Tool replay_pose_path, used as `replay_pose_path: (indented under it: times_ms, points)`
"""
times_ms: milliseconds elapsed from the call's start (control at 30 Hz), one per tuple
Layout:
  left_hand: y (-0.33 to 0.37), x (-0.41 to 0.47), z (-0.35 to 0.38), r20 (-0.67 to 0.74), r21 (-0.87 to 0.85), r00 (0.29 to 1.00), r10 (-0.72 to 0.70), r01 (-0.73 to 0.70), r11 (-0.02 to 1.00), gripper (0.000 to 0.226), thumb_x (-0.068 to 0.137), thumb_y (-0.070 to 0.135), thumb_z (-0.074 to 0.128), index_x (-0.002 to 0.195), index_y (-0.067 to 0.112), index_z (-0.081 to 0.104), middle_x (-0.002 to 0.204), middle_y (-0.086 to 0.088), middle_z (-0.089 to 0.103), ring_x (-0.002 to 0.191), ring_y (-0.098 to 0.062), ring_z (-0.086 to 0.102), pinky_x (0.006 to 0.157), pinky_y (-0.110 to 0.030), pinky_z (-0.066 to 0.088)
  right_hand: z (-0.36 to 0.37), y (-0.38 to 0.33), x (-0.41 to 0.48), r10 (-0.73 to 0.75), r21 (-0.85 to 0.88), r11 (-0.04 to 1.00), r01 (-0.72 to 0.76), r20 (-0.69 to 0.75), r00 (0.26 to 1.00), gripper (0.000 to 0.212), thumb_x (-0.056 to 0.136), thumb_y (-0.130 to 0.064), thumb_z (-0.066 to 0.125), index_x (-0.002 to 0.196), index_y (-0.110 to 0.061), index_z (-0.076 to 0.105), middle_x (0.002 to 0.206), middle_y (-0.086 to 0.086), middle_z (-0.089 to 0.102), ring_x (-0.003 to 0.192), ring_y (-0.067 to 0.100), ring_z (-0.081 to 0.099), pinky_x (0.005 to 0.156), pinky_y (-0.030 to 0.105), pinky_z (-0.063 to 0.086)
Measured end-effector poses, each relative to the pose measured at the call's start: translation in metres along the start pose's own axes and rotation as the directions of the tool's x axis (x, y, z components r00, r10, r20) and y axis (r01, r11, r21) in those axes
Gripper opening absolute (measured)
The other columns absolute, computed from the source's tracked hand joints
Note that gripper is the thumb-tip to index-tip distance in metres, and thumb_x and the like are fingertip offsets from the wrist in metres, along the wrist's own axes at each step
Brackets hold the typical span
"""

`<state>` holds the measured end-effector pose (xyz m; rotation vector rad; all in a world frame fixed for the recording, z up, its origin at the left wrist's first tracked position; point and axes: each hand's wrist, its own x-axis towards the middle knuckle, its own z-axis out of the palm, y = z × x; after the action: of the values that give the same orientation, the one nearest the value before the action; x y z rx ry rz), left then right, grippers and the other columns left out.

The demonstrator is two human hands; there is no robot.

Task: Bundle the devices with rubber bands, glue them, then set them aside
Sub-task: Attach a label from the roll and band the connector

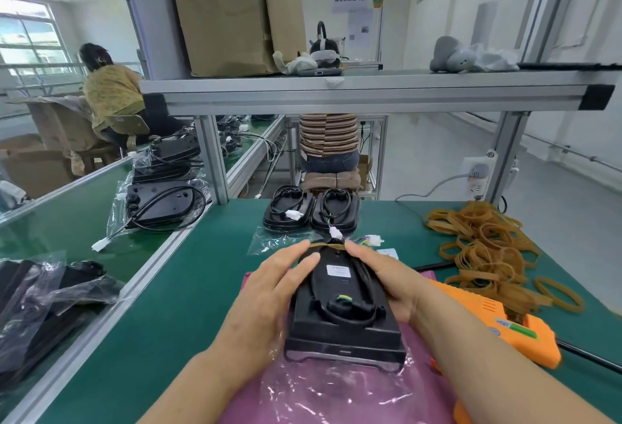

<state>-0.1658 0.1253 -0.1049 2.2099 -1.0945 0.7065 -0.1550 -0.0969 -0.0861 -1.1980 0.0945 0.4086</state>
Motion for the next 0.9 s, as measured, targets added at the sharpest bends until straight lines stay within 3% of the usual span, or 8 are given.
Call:
replay_pose_path:
  times_ms: [133, 200, 267, 333, 400, 633, 767, 900]
  points:
    - [0.011, 0.012, -0.005, -0.05, -0.183, 0.999, -0.014, 0.004, 0.983, 0.062, 0.077, 0.014, 0.082, 0.134, 0.013, 0.058, 0.14, 0.006, 0.054, 0.133, -0.014, 0.048, 0.109, -0.041, 0.042, -0.002, -0.008, -0.001, -0.031, -0.096, 0.995, 0.021, -0.098, 0.995, 0.04, 0.102, -0.04, 0.044, 0.113, -0.011, 0.068, 0.082, -0.004, 0.074, 0.066, 0.002, 0.069, 0.059, 0.014, 0.053]
    - [0.016, 0.017, -0.009, -0.028, -0.225, 0.993, -0.11, 0.101, 0.969, 0.065, 0.067, 0.019, 0.09, 0.126, 0.03, 0.064, 0.124, 0.018, 0.062, 0.119, -0.004, 0.058, 0.1, -0.035, 0.049, -0.005, -0.009, -0.012, -0.104, -0.233, 0.971, 0.06, -0.182, 0.978, 0.039, 0.103, -0.034, 0.043, 0.121, -0.005, 0.062, 0.073, -0.009, 0.063, 0.058, -0.001, 0.061, 0.051, 0.01, 0.047]
    - [0.025, 0.023, -0.015, 0.009, -0.36, 0.963, -0.269, 0.254, 0.898, 0.039, 0.064, 0.042, 0.086, 0.098, 0.052, 0.068, 0.099, 0.025, 0.07, 0.093, 0.006, 0.065, 0.082, -0.016, 0.052, -0.009, -0.007, -0.022, -0.08, -0.356, 0.934, -0.011, -0.238, 0.968, 0.026, 0.103, -0.01, 0.042, 0.097, -0.004, 0.066, 0.056, -0.007, 0.063, 0.047, 0.002, 0.058, 0.046, 0.013, 0.047]
    - [0.027, 0.026, -0.017, 0.009, -0.423, 0.906, -0.424, 0.388, 0.819, 0.023, 0.06, 0.06, 0.075, 0.079, 0.051, 0.069, 0.082, 0.022, 0.071, 0.073, 0.007, 0.064, 0.064, -0.008, 0.047, -0.01, -0.01, -0.027, -0.047, -0.47, 0.879, -0.084, -0.26, 0.964, 0.024, 0.1, -0.013, 0.047, 0.089, -0.008, 0.067, 0.058, -0.003, 0.063, 0.045, 0.005, 0.056, 0.059, 0.021, 0.052]
    - [0.022, 0.027, -0.018, 0.054, -0.425, 0.83, -0.555, 0.523, 0.739, 0.034, 0.055, 0.07, 0.068, 0.08, 0.046, 0.07, 0.074, 0.016, 0.072, 0.063, 0.004, 0.062, 0.058, -0.012, 0.048, -0.012, -0.014, -0.031, -0.079, -0.527, 0.847, -0.07, -0.254, 0.964, 0.043, 0.098, -0.049, 0.047, 0.094, -0.012, 0.07, 0.074, -0.001, 0.065, 0.055, 0.007, 0.06, 0.072, 0.032, 0.053]
    - [0.012, 0.024, -0.013, 0.225, -0.454, 0.64, -0.735, 0.736, 0.502, 0.06, 0.05, 0.082, 0.066, 0.068, 0.025, 0.074, 0.065, 0.007, 0.073, 0.06, -0.009, 0.07, 0.06, -0.024, 0.054, -0.012, -0.019, -0.036, -0.141, -0.298, 0.949, 0.098, -0.124, 0.982, 0.083, 0.081, -0.077, 0.031, 0.121, -0.012, 0.064, 0.108, 0.009, 0.074, 0.096, 0.019, 0.072, 0.076, 0.032, 0.055]
    - [0.01, 0.026, -0.01, 0.279, -0.466, 0.582, -0.764, 0.777, 0.422, 0.066, 0.051, 0.08, 0.068, 0.07, 0.017, 0.075, 0.068, -0.002, 0.075, 0.063, -0.017, 0.071, 0.067, -0.036, 0.055, -0.002, -0.018, -0.038, -0.173, -0.356, 0.922, 0.151, -0.031, 0.984, 0.078, 0.075, -0.081, 0.051, 0.117, -0.018, 0.068, 0.106, 0.008, 0.074, 0.091, 0.018, 0.071, 0.077, 0.032, 0.058]
    - [0.007, 0.023, -0.008, 0.476, -0.389, 0.48, -0.737, 0.866, 0.313, 0.059, 0.074, 0.07, 0.067, 0.085, 0.014, 0.079, 0.084, -0.004, 0.078, 0.079, -0.02, 0.075, 0.079, -0.034, 0.055, -0.003, -0.006, -0.036, -0.195, -0.475, 0.87, 0.13, -0.091, 0.976, 0.056, 0.069, -0.054, 0.076, 0.11, -0.016, 0.068, 0.102, 0.009, 0.075, 0.092, 0.026, 0.073, 0.088, 0.047, 0.058]
